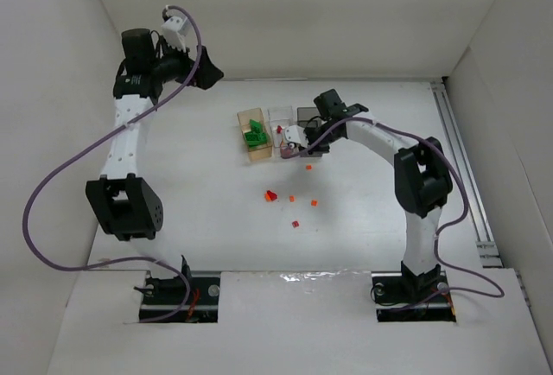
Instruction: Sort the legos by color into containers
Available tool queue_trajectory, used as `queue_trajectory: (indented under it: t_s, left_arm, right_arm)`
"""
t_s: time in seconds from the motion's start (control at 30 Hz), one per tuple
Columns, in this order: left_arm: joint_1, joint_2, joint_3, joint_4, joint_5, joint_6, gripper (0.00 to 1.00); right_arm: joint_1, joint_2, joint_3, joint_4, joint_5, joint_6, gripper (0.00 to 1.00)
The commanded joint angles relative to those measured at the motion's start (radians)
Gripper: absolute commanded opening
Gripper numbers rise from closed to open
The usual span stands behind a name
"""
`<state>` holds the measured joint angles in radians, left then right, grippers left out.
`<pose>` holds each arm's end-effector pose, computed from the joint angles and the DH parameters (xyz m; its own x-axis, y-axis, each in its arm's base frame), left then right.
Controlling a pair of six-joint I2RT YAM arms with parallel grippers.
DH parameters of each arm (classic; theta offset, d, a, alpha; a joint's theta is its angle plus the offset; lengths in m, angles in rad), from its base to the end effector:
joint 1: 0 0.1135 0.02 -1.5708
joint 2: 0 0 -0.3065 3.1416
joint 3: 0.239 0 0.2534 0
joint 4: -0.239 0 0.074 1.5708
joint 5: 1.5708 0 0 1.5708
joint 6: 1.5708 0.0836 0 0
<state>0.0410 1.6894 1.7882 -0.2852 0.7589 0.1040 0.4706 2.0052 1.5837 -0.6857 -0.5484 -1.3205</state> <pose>0.4297 -0.0400 0.4769 -0.1171 0.0706 -0.9906 0.6616 0.7494 -0.0248 0.3931 0.2489 0.2155 0.3787 -0.7350 -0.5625 -0.9197 -0.2307 -0.3177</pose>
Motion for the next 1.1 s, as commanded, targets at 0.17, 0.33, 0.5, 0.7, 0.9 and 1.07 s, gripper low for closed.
queue_trajectory:
  t_s: [0.17, 0.33, 0.5, 0.7, 0.9, 1.07]
  left_arm:
    - [0.008, 0.033, -0.039, -0.046, 0.056, 0.008, 1.00]
    - [0.008, 0.042, -0.058, -0.028, 0.065, 0.017, 1.00]
    - [0.008, 0.073, -0.046, -0.028, 0.088, 0.017, 1.00]
    - [0.008, 0.082, -0.027, -0.037, 0.097, 0.028, 1.00]
    - [0.008, 0.082, -0.027, -0.046, 0.106, 0.037, 1.00]
    - [0.017, 0.082, -0.027, -0.046, 0.115, 0.037, 1.00]
  right_arm:
    - [0.005, 0.049, 0.104, -0.167, 0.097, -0.151, 0.19]
    - [0.023, 0.038, 0.058, -0.167, 0.110, -0.151, 0.27]
    - [0.033, 0.038, 0.048, -0.189, 0.110, -0.151, 0.36]
    - [0.051, 0.070, 0.048, -0.189, 0.110, -0.132, 0.36]
    - [0.051, 0.099, 0.058, -0.224, 0.110, -0.141, 0.35]
    - [0.051, 0.119, 0.067, -0.235, 0.128, -0.141, 0.38]
